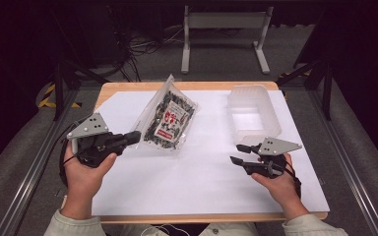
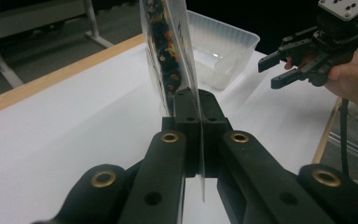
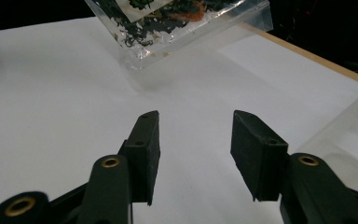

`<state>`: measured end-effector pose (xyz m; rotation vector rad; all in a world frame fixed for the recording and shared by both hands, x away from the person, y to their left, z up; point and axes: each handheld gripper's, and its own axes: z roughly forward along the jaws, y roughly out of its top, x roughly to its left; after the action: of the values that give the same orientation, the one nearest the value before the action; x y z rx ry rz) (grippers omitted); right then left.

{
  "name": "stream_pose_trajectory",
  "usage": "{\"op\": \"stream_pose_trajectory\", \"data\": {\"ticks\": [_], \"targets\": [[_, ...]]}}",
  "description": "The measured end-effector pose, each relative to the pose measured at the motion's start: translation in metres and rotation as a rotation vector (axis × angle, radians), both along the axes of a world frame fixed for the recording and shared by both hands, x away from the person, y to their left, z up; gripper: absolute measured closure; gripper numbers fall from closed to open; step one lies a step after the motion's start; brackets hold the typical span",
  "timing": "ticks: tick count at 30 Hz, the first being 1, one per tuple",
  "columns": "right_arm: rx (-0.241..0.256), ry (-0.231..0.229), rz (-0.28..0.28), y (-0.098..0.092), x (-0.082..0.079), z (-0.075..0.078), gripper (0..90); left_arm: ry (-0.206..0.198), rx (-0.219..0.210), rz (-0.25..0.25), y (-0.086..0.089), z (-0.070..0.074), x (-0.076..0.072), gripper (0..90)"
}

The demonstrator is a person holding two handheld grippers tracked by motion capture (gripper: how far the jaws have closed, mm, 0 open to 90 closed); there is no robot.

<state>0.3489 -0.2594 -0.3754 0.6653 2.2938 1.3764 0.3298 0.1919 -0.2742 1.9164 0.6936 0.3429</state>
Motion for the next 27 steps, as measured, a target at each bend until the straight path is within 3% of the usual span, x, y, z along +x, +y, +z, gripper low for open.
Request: {"op": "stream_pose_trajectory", "data": {"ticks": [5,10,15,27], "targets": [[0.025,-0.015,0.029,0.009,0.007,0.017,43.6,-0.02,0.009,-0.017,0.002,0.004,-0.002,89.8],[0.069,-0.03,0.067,0.02,0.016,0.041,37.2,-0.015,0.031,-0.044,0.004,0.006,-0.007,89.8],[0.052,-0.069,0.089,0.03,0.022,0.061,36.4,0.003,0.034,-0.072,0.005,0.007,-0.009,89.7],[0.104,-0.088,0.166,0.054,0.036,0.088,30.0,0.015,0.056,-0.093,0.002,0.01,-0.01,89.6]]}}
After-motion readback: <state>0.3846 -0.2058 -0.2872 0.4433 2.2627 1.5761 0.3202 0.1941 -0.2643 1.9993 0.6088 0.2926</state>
